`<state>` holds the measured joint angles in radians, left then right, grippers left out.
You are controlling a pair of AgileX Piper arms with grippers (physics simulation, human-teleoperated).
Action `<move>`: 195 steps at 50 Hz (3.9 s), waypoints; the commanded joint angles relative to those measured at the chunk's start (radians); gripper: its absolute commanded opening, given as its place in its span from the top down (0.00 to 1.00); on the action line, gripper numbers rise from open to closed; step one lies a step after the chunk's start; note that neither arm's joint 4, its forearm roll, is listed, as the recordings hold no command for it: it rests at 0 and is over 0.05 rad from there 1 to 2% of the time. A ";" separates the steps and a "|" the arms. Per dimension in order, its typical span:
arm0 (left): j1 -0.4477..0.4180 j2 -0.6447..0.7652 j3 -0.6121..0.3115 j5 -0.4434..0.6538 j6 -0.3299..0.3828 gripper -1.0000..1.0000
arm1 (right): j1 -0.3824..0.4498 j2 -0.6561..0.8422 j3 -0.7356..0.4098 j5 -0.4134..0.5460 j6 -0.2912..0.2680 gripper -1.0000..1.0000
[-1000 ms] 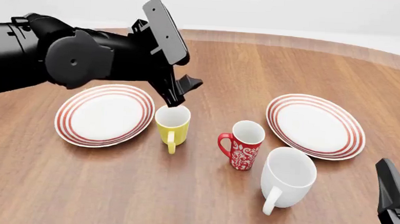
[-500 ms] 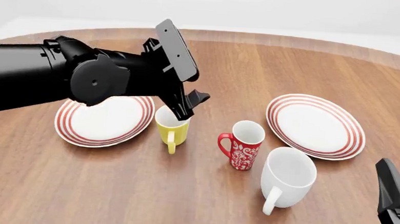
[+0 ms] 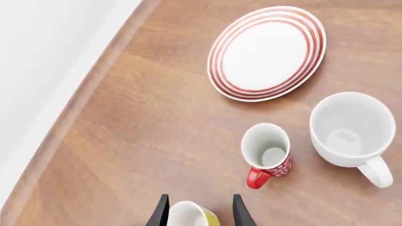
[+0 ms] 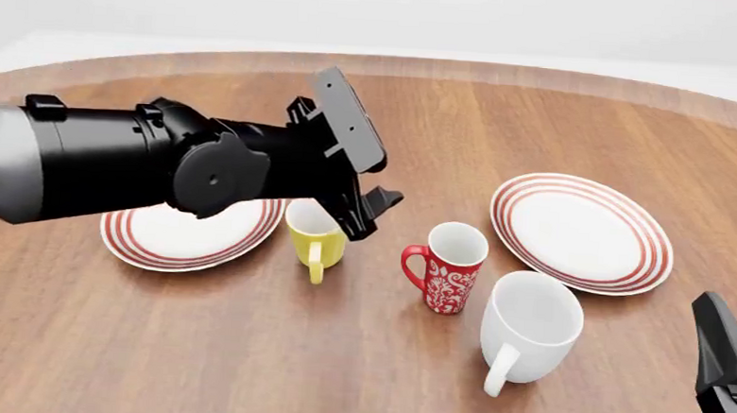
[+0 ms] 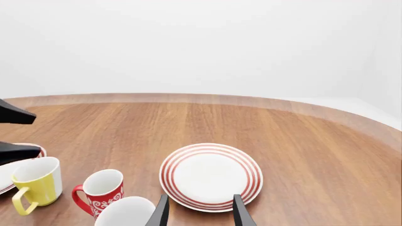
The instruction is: Put the red mug on the left plate.
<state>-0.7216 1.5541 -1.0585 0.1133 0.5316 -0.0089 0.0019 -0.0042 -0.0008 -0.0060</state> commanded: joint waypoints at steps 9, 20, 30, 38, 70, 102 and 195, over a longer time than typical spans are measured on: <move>-0.044 0.044 0.043 -0.073 -0.018 0.00 | 0.000 0.001 0.002 -0.002 0.000 0.00; -0.060 0.097 0.066 -0.132 -0.048 0.00 | 0.000 0.001 0.002 -0.001 0.001 0.00; -0.058 0.132 0.081 -0.168 -0.056 0.00 | 0.000 0.001 0.001 -0.002 0.001 0.00; -0.056 0.156 0.085 -0.184 -0.058 0.00 | 0.000 0.001 0.001 -0.002 0.001 0.00; -0.053 0.239 0.088 -0.252 -0.103 0.00 | 0.000 0.000 0.001 -0.001 0.001 0.00; -0.076 0.288 0.084 -0.298 -0.132 0.00 | 0.000 0.000 0.001 -0.001 0.001 0.00; -0.017 0.016 0.146 -0.195 -0.098 1.00 | 0.000 0.000 0.001 -0.001 0.000 0.00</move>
<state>-0.7427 1.6675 -0.9619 -0.1016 0.3839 -0.0099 0.0015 -0.0041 -0.0006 -0.0056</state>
